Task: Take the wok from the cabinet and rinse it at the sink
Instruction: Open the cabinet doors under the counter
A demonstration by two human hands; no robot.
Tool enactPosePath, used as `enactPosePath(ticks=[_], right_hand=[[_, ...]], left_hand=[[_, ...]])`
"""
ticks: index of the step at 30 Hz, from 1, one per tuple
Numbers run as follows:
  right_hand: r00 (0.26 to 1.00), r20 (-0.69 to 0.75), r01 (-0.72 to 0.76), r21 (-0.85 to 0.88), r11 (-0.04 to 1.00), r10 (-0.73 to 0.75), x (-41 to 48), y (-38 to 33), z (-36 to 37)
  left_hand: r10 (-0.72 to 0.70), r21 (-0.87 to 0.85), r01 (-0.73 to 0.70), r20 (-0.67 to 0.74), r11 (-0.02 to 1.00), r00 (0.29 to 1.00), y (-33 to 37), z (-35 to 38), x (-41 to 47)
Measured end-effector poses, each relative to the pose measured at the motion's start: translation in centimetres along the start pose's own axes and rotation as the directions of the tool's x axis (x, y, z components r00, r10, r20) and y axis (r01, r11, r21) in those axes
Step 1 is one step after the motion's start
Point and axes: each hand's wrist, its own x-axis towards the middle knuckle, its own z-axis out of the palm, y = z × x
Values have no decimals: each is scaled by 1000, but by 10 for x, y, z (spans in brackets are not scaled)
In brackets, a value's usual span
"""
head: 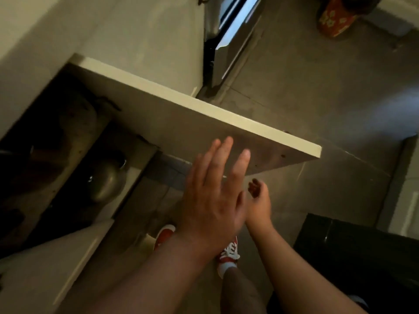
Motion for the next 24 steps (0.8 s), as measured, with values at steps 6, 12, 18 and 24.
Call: enactPosePath(ticks=[6, 12, 18, 24], right_hand=[[863, 504, 76, -166, 983, 18, -27, 26, 33], [586, 810, 271, -211, 939, 14, -61, -7, 94], [438, 898, 489, -272, 829, 36, -106, -20, 180], [312, 950, 546, -169, 821, -11, -164, -30, 262]], left_hand=[[-804, -293, 831, 243, 473, 543, -59, 4, -84], [-990, -624, 779, 139, -66, 28, -97, -22, -174], [-966, -829, 553, -68, -84, -249, -134, -67, -226], [-938, -861, 492, -267, 129, -222, -165, -93, -241]])
